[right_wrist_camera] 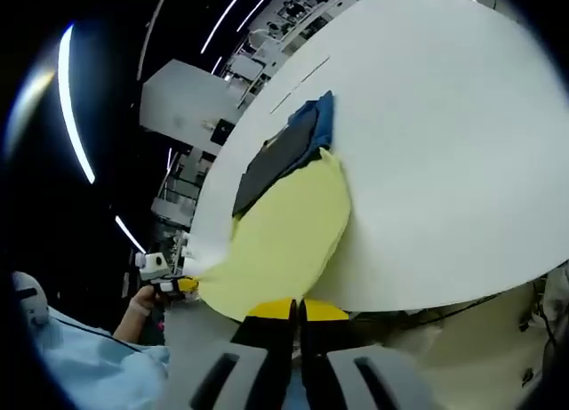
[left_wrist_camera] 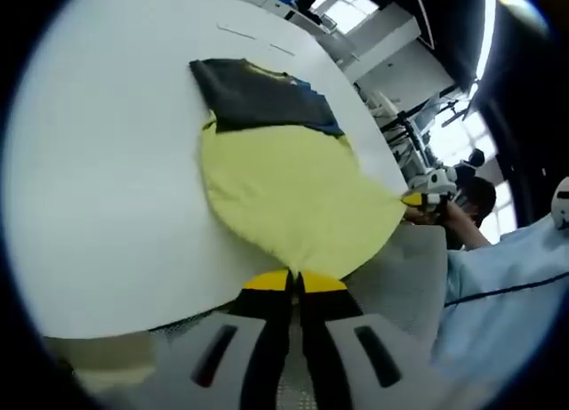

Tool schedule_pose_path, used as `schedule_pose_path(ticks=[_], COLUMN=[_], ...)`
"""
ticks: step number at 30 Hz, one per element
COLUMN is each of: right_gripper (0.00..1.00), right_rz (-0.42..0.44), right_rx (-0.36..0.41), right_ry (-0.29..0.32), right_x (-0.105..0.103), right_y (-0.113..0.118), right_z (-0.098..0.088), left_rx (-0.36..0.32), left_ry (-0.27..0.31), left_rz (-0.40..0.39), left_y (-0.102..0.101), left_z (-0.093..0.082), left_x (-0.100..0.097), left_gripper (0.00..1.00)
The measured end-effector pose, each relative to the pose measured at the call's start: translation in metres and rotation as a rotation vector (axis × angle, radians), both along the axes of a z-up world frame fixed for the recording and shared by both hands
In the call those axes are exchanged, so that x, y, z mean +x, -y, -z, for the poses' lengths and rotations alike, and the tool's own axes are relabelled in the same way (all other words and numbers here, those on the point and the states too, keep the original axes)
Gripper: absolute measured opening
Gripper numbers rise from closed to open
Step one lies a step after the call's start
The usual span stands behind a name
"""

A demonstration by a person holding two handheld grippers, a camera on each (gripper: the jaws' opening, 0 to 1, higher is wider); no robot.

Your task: Fold the garment on the visible template until the final outline fits inside the template.

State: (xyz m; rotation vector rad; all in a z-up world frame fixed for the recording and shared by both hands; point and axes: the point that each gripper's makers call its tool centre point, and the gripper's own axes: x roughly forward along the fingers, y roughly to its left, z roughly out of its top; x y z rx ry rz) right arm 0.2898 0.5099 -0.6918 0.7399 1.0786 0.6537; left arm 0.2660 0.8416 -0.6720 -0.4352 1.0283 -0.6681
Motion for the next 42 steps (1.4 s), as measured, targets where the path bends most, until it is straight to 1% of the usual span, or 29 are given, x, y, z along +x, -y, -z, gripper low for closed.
schedule_pose_path(ticks=[2,3,4,6,7,8,9,10,11,12,14,15,16,17,19,20,23,25,26,27,28,29,31,33,34,36,37,39,42], right_gripper=[0.00,0.00,0.00,0.00,0.00,0.00,0.00,0.00,0.00,0.00,0.00,0.00,0.00,0.00,0.00,0.00,0.00,0.00,0.00,0.00,0.00,0.00,0.00,0.00,0.00,0.00,0.00,0.00,0.00], right_rz=[-0.001,0.001,0.002,0.009,0.009,0.008,0.007,0.007,0.008,0.009,0.009,0.015,0.016,0.014,0.017,0.018,0.020,0.029,0.026,0.027,0.030,0.035,0.052,0.058,0.061,0.057,0.059,0.060,0.058], right_rx=[0.014,0.023,0.031,0.050,0.061,0.067,0.073,0.075,0.078,0.078,0.080,0.088,0.092,0.092,0.078,0.072,0.052,0.035,0.031,0.013,0.007,-0.004,-0.013,-0.008,-0.007,-0.014,-0.025,-0.031,-0.051], right_ry=[0.027,0.038,0.052,0.084,0.099,0.115,0.129,0.138,0.146,0.152,0.160,0.168,0.183,0.191,0.205,0.211,0.228,0.226,0.231,0.251,0.248,0.259,0.275,0.283,0.285,0.299,0.306,0.296,0.284], right_x=[0.011,0.020,0.026,0.044,0.056,0.064,0.077,0.085,0.093,0.105,0.121,0.133,0.144,0.147,0.166,0.176,0.197,0.210,0.214,0.222,0.226,0.233,0.246,0.255,0.259,0.268,0.274,0.282,0.291], right_y=[-0.002,-0.004,-0.005,-0.008,-0.010,-0.011,-0.012,-0.012,-0.013,-0.013,-0.015,-0.017,-0.020,-0.021,-0.023,-0.024,-0.025,-0.025,-0.026,-0.026,-0.026,-0.026,-0.025,-0.027,-0.028,-0.031,-0.032,-0.034,-0.034], right_z=[-0.011,-0.019,-0.025,-0.037,-0.044,-0.048,-0.053,-0.055,-0.056,-0.056,-0.057,-0.059,-0.062,-0.062,-0.060,-0.058,-0.053,-0.047,-0.046,-0.043,-0.041,-0.039,-0.037,-0.035,-0.034,-0.030,-0.025,-0.018,-0.003], left_rx=[-0.012,-0.006,0.002,0.001,0.001,-0.003,0.005,0.011,0.028,0.022,0.005,0.004,0.008,0.009,-0.021,-0.032,-0.004,0.001,0.004,0.005,0.005,-0.006,-0.018,-0.017,-0.030,-0.057,-0.061,-0.052,-0.053], left_ry=[0.043,0.053,0.090,0.124,0.156,0.180,0.205,0.213,0.243,0.246,0.251,0.265,0.293,0.302,0.337,0.346,0.356,0.366,0.370,0.377,0.381,0.382,0.391,0.394,0.393,0.391,0.384,0.363,0.352], left_rz=[-0.017,-0.021,-0.029,-0.035,-0.043,-0.038,-0.038,-0.040,-0.033,-0.041,-0.081,-0.093,-0.101,-0.116,-0.156,-0.157,-0.184,-0.199,-0.205,-0.221,-0.238,-0.262,-0.282,-0.311,-0.342,-0.370,-0.373,-0.384,-0.392], left_y=[-0.003,-0.005,-0.010,-0.013,-0.015,-0.016,-0.017,-0.018,-0.020,-0.020,-0.022,-0.023,-0.024,-0.026,-0.025,-0.023,-0.026,-0.026,-0.024,-0.025,-0.024,-0.024,-0.024,-0.027,-0.029,-0.030,-0.029,-0.028,-0.026], left_z=[-0.016,-0.021,-0.027,-0.035,-0.041,-0.044,-0.046,-0.046,-0.045,-0.044,-0.041,-0.041,-0.041,-0.040,-0.043,-0.042,-0.031,-0.024,-0.023,-0.020,-0.019,-0.018,-0.018,-0.014,-0.014,-0.012,-0.008,0.002,0.014], left_x=[0.016,0.021,0.033,0.047,0.059,0.066,0.077,0.082,0.093,0.100,0.119,0.127,0.139,0.147,0.168,0.176,0.195,0.207,0.210,0.217,0.220,0.227,0.234,0.244,0.250,0.257,0.260,0.265,0.271], left_gripper=[0.00,0.00,0.00,0.00,0.00,0.00,0.00,0.00,0.00,0.00,0.00,0.00,0.00,0.00,0.00,0.00,0.00,0.00,0.00,0.00,0.00,0.00,0.00,0.00,0.00,0.00,0.00,0.00,0.00])
